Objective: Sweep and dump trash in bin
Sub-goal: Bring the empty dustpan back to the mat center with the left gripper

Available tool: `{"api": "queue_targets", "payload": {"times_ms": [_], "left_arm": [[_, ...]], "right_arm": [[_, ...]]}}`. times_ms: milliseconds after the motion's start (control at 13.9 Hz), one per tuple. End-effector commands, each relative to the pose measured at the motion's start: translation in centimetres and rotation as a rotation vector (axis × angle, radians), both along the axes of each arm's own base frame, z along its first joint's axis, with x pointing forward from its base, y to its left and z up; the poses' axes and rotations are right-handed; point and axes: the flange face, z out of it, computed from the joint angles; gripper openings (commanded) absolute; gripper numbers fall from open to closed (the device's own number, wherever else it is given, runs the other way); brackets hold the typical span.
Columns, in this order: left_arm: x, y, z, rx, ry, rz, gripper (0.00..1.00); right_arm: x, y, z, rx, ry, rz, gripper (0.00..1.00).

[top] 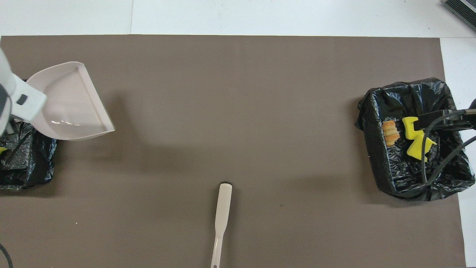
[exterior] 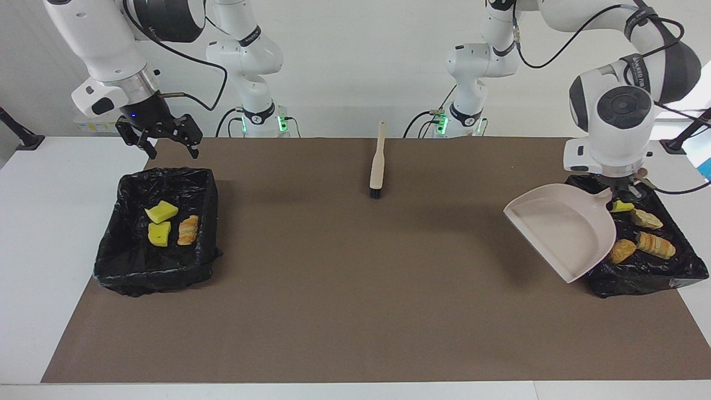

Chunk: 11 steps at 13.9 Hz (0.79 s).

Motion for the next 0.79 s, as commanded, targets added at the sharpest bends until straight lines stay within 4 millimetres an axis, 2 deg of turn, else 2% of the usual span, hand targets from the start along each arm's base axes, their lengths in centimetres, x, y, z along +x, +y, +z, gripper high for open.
{"api": "queue_targets", "payload": {"times_ms": [0, 72, 359, 575, 718], "left_arm": [[-0.4, -4.6, -2.8, -0.053, -0.049, 0.183, 0.00], [-0.4, -6.4, -3.5, -0.055, -0.077, 0.240, 0.00], [-1.4, -16.2, -7.2, -0.113, -0.148, 0.486, 0.00], [-3.1, -23.8, -8.0, -0.188, -0.196, 0.713, 0.00], [-4.1, -27.2, -7.7, -0.227, -0.200, 0.827, 0.00]], "right_arm": [[-0.5, 0.3, 0.0, 0.012, -0.009, -0.014, 1.00], [-0.4, 0.5, 0.0, 0.018, -0.012, -0.010, 1.00], [-0.3, 1.0, 0.0, 0.005, -0.013, 0.005, 1.00], [-0.2, 0.7, 0.1, 0.011, -0.015, -0.008, 1.00], [-0.2, 0.9, 0.1, 0.009, -0.015, -0.003, 1.00]]}}
